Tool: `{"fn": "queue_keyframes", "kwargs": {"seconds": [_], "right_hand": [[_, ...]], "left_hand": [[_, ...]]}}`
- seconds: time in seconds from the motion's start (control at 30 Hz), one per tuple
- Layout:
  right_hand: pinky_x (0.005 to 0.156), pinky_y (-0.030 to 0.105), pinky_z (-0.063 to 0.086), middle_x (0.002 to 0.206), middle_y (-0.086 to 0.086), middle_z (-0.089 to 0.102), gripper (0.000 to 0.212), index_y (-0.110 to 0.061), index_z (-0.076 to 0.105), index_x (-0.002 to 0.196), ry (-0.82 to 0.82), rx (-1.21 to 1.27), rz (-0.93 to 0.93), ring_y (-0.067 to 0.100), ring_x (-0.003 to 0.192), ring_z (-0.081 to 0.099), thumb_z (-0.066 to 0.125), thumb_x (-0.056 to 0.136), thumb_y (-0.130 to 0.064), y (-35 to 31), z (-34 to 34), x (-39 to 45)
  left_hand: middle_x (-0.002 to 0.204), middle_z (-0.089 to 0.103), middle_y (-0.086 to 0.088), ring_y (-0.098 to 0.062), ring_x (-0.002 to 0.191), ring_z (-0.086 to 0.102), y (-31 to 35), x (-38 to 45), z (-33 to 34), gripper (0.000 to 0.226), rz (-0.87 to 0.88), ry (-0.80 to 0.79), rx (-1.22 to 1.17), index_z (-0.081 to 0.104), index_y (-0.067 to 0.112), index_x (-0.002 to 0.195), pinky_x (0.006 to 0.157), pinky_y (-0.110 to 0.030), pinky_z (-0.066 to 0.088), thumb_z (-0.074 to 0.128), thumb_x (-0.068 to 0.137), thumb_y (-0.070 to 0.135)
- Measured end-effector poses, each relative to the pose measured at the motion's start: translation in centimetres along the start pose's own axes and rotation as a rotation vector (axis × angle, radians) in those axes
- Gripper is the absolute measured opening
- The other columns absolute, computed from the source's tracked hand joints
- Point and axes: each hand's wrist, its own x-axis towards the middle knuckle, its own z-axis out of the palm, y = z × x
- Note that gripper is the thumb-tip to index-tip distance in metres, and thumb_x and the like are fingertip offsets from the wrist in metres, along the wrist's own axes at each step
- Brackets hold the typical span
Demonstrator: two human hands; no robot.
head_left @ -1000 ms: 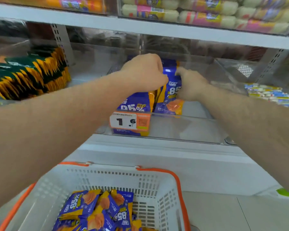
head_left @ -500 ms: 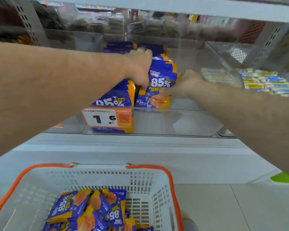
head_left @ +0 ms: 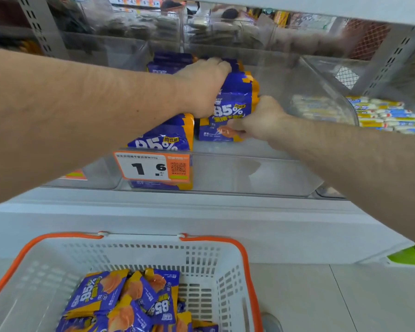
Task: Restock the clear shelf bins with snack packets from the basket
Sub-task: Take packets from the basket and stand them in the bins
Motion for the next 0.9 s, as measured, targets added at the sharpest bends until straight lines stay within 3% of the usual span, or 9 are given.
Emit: {"fn": "queue_keyframes", "kwargs": {"seconds": [0.1,0.2,0.3,0.47,0.57,0.63,0.7,0.9], "right_hand": [[0.08,0.038,0.06,0.106,0.011,0.074,0.041,-0.009,0.067,0.112,-0.148,0.175,0.146,0.025,0.092,0.072,0.08,0.074,0.001,-0.1,0.2,0.2],[0.077,0.038,0.06,0.106,0.012,0.073,0.037,-0.012,0.068,0.107,-0.18,0.139,0.049,0.026,0.095,0.071,0.077,0.075,0.005,-0.2,0.2,0.2],[0.073,0.036,0.06,0.094,0.005,0.073,0.032,-0.017,0.066,0.098,-0.22,0.115,0.013,0.024,0.089,0.07,0.077,0.076,0.004,-0.4,0.2,-0.2],[0.04,0.016,0.044,0.078,0.001,0.066,0.038,-0.017,0.063,0.103,-0.151,-0.13,0.079,0.014,0.061,0.062,0.083,0.072,-0.007,-0.5,0.2,-0.4],[0.049,0.023,0.049,0.077,0.001,0.063,0.034,-0.016,0.062,0.104,-0.193,-0.179,0.048,0.015,0.062,0.06,0.079,0.077,-0.004,-0.4,0.3,-0.3],[0.054,0.026,0.051,0.078,0.0,0.063,0.035,-0.017,0.061,0.104,-0.212,-0.154,0.028,0.016,0.064,0.06,0.079,0.077,-0.003,-0.4,0.6,-0.3],[0.053,0.025,0.05,0.08,-0.001,0.064,0.041,-0.017,0.06,0.108,-0.205,-0.127,0.015,0.015,0.066,0.061,0.079,0.076,0.0,-0.3,0.7,-0.1],[0.064,0.03,0.055,0.097,0.009,0.071,0.042,-0.014,0.063,0.111,-0.258,-0.048,0.036,0.02,0.074,0.063,0.078,0.074,0.0,0.1,0.0,0.8]], "left_hand": [[0.156,0.022,-0.018,-0.035,0.142,0.027,0.7,-0.1,0.1,0.099,-0.006,-0.093,0.022,0.026,0.004,0.148,0.114,-0.042,0.031,0.084,0.069,0.021],[0.163,0.004,-0.011,-0.03,0.149,0.007,0.9,-0.2,0.2,0.115,-0.033,-0.09,0.062,0.017,0.015,0.154,0.118,-0.049,0.016,0.084,0.065,0.045],[0.163,0.009,-0.01,-0.029,0.149,0.014,0.5,0.0,0.1,0.11,-0.021,-0.094,0.044,0.014,0.014,0.155,0.119,-0.047,0.02,0.082,0.073,0.041],[0.159,0.024,-0.011,-0.03,0.142,0.032,0.4,0.7,0.1,0.111,-0.015,-0.18,0.012,0.009,0.013,0.156,0.113,-0.042,0.035,0.083,0.073,0.021],[0.158,0.024,-0.011,-0.032,0.14,0.034,0.2,0.8,0.0,0.109,-0.021,-0.209,-0.01,0.011,0.017,0.156,0.108,-0.042,0.041,0.081,0.073,0.017],[0.163,0.008,-0.009,-0.031,0.147,0.017,0.0,0.8,0.1,0.109,-0.021,-0.186,-0.012,0.014,0.02,0.156,0.114,-0.043,0.033,0.082,0.071,0.03],[0.164,0.003,-0.006,-0.029,0.149,0.013,0.1,0.7,0.2,0.111,-0.03,-0.16,-0.035,0.016,0.022,0.156,0.117,-0.04,0.028,0.083,0.07,0.043],[0.157,0.03,-0.006,-0.028,0.141,0.033,0.2,0.9,0.3,0.108,-0.015,-0.117,-0.037,0.022,0.018,0.154,0.113,-0.042,0.035,0.081,0.069,0.047]]}}
